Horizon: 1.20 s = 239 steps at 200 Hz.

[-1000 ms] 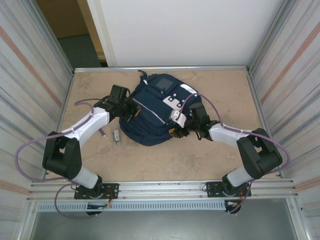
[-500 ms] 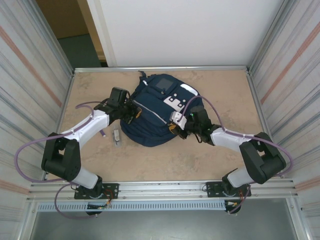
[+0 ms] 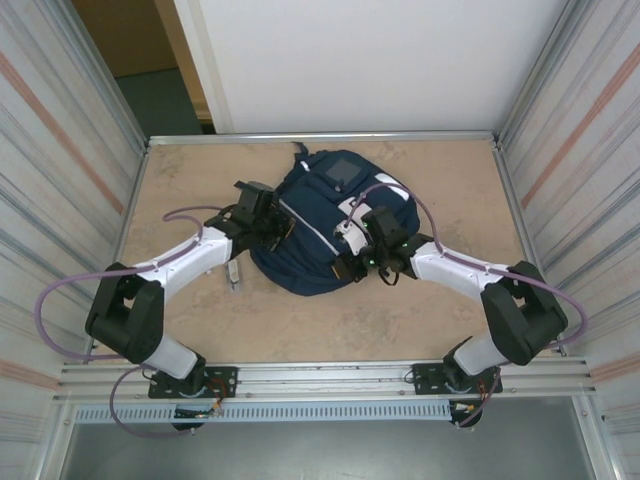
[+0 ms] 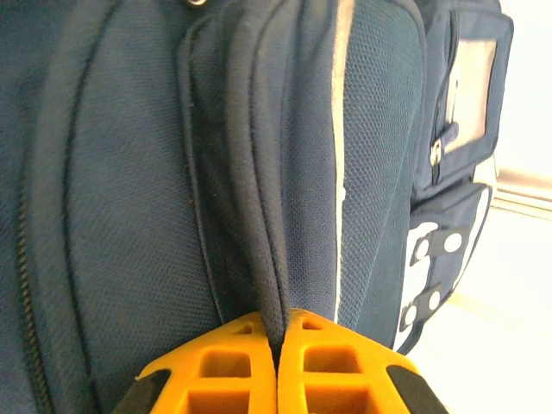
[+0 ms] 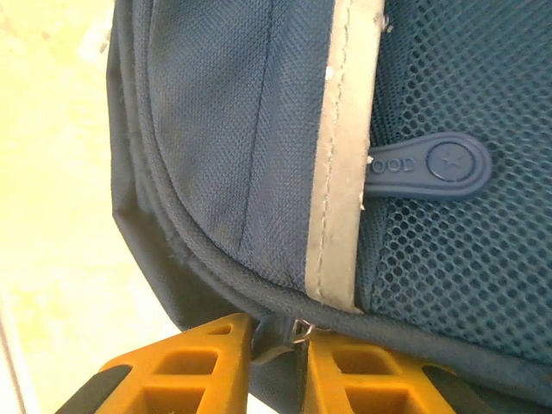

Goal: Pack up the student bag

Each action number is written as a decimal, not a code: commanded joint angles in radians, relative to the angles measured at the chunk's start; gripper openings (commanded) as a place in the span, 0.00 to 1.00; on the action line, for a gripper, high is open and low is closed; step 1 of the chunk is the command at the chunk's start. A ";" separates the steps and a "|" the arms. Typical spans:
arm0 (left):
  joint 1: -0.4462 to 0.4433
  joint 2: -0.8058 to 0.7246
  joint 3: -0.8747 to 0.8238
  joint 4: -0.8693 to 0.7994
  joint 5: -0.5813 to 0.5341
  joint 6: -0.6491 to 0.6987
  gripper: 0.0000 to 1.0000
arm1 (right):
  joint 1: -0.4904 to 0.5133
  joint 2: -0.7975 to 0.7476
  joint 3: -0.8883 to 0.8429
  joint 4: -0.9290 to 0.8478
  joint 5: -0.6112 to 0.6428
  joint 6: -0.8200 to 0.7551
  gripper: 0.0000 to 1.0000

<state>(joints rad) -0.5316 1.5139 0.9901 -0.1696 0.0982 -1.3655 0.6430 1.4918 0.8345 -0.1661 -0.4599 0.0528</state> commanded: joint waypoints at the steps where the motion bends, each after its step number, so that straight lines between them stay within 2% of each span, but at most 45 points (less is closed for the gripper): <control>1: -0.058 0.014 -0.021 0.098 0.014 -0.034 0.00 | 0.045 0.043 0.058 0.091 -0.116 0.147 0.24; 20: -0.059 0.025 -0.034 0.123 0.000 -0.033 0.00 | 0.061 0.063 0.044 0.147 -0.078 0.207 0.24; 37: -0.065 0.034 -0.049 0.135 -0.018 -0.036 0.00 | 0.071 0.064 0.018 0.213 -0.095 0.239 0.23; 65: -0.060 0.047 -0.060 0.142 -0.026 -0.045 0.00 | 0.090 0.049 0.019 0.173 -0.100 0.170 0.15; 73: -0.063 0.051 -0.059 0.148 -0.031 -0.037 0.00 | 0.089 0.046 0.019 0.162 -0.119 0.147 0.20; 84: -0.068 0.065 -0.060 0.159 -0.025 -0.031 0.00 | 0.058 0.046 0.011 0.176 -0.193 0.149 0.34; 93: -0.068 0.069 -0.068 0.184 -0.012 -0.025 0.00 | 0.025 0.040 0.001 0.207 -0.239 0.172 0.36; 115: -0.051 0.019 -0.125 0.239 -0.048 0.015 0.30 | -0.029 -0.003 -0.012 0.230 -0.301 0.172 0.42; 130: -0.023 -0.032 -0.146 0.223 -0.060 0.097 0.37 | -0.034 -0.049 -0.005 0.146 -0.299 0.052 0.47; 144: -0.001 -0.074 -0.143 0.193 -0.031 0.220 0.41 | -0.033 -0.109 0.012 0.003 -0.342 -0.127 0.53; 155: 0.010 -0.109 -0.148 0.230 0.053 0.390 0.43 | -0.030 -0.173 0.048 -0.194 -0.461 -0.375 0.58; 164: -0.005 -0.142 -0.151 0.235 0.082 0.507 0.46 | -0.035 -0.231 0.064 -0.301 -0.490 -0.549 0.60; 181: -0.054 -0.206 -0.165 0.175 0.052 0.673 0.46 | -0.051 -0.335 0.012 -0.185 -0.387 -0.564 0.61; 207: -0.088 -0.251 -0.219 0.167 0.134 0.826 0.46 | -0.024 -0.394 -0.101 0.079 -0.019 -0.650 0.67; 221: -0.106 -0.250 -0.246 0.191 0.215 0.934 0.47 | -0.027 -0.339 -0.072 0.039 0.058 -0.792 0.67; 239: -0.129 -0.245 -0.277 0.233 0.314 1.039 0.47 | -0.039 -0.238 0.051 -0.159 0.138 -0.980 0.65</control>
<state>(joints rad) -0.6384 1.2655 0.7624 0.0395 0.2588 -0.5743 0.6109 1.1351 0.7895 -0.1757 -0.5415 -0.6170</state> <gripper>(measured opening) 0.470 0.662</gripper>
